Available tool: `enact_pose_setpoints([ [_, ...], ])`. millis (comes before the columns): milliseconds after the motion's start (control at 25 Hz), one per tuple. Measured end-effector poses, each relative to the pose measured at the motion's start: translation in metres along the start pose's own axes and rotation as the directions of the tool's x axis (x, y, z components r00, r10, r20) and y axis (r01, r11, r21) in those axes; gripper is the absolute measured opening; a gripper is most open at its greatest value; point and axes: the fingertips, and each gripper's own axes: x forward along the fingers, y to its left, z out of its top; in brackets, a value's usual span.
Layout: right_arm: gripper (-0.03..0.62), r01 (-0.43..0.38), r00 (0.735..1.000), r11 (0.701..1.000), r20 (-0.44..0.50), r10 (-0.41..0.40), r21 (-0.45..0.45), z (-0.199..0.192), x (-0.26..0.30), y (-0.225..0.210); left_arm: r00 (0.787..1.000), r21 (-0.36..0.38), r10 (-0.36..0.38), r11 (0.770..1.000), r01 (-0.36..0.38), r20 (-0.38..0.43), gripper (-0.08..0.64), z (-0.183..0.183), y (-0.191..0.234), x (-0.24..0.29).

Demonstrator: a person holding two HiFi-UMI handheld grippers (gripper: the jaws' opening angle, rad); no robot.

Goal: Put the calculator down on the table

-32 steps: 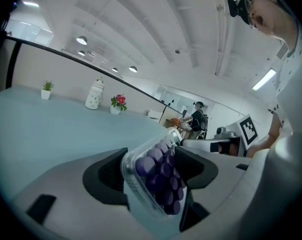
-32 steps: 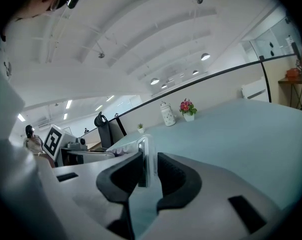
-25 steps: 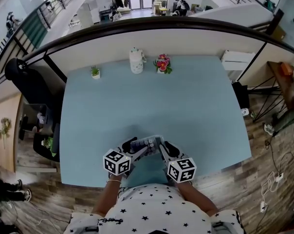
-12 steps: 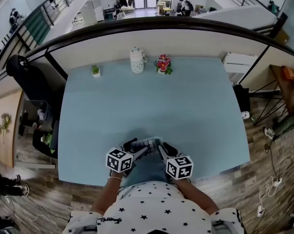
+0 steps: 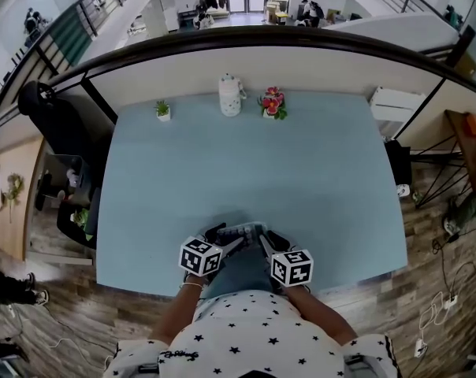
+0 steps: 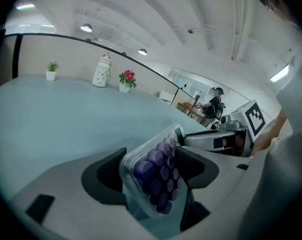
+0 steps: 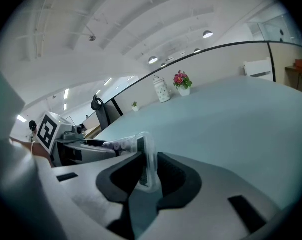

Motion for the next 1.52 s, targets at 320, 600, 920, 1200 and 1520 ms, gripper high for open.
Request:
enact_pose_setpoints([
  [320,0.081,0.010,1.000,1.000,-0.008,-0.010,-0.019,0.000,0.003,-0.004,1.000,-0.009,0.013,1.000,-0.013,0.012,0.319,-0.001,0.002,0.005],
  [600,0.081,0.023,1.000,0.999,-0.020,-0.023,-0.040,0.001,0.006,-0.005,0.999,-0.022,0.032,0.999,-0.031,0.033,0.327,-0.001,0.005,0.006],
  [920,0.083,0.043,0.999,0.998,-0.028,-0.045,-0.048,0.002,0.007,-0.005,0.998,-0.023,0.059,0.998,-0.059,0.034,0.336,-0.001,0.008,0.006],
  [1200,0.084,0.057,0.997,0.997,-0.043,-0.059,-0.056,0.001,0.013,-0.003,0.995,-0.043,0.091,0.995,-0.090,0.031,0.342,-0.002,0.015,0.003],
  [1520,0.084,0.068,0.996,0.995,-0.061,-0.072,-0.067,0.002,0.018,-0.004,0.995,-0.050,0.100,0.994,-0.098,0.030,0.344,-0.002,0.021,0.002],
])
